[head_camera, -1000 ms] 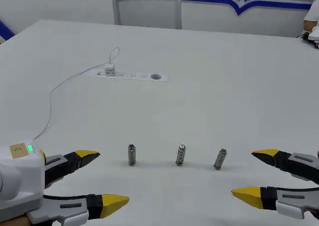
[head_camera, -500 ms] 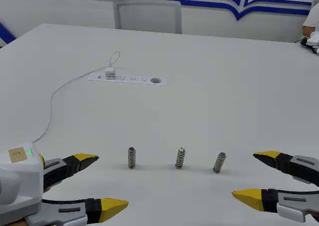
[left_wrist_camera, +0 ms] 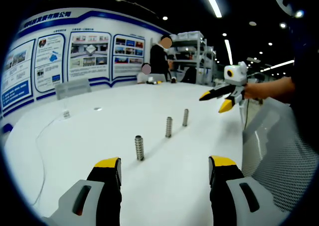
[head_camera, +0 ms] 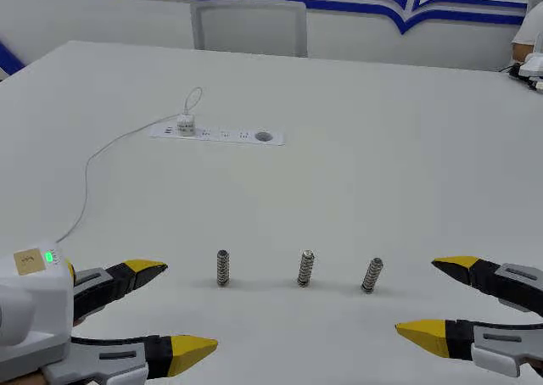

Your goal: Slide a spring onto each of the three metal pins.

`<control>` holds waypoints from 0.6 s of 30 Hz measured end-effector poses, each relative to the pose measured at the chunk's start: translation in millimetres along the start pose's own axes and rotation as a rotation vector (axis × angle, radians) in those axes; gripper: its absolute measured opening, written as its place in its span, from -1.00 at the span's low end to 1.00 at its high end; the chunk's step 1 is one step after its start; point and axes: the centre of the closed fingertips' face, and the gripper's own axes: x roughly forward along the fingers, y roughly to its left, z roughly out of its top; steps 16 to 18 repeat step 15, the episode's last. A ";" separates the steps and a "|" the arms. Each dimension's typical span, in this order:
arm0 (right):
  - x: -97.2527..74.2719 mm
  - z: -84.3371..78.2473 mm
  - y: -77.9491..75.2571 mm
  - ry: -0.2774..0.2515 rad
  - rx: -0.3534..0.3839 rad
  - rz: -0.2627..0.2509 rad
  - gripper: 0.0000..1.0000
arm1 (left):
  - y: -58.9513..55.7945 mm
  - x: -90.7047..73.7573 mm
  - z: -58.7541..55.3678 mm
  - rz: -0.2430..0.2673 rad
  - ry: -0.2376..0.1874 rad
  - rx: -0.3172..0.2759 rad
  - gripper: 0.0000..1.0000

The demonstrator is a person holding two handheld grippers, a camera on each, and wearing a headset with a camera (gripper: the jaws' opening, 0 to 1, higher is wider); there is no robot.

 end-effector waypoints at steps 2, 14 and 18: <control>-0.2 -0.4 0.0 0.001 0.001 -0.002 0.32 | -0.2 0.4 -0.4 -0.001 0.000 -0.001 0.46; 0.9 -0.4 0.4 0.002 0.006 -0.006 0.31 | 0.5 1.6 0.0 0.000 0.000 -0.003 0.46; 1.0 -0.4 0.3 0.003 0.006 -0.006 0.30 | 0.5 1.7 0.1 0.000 0.000 -0.002 0.46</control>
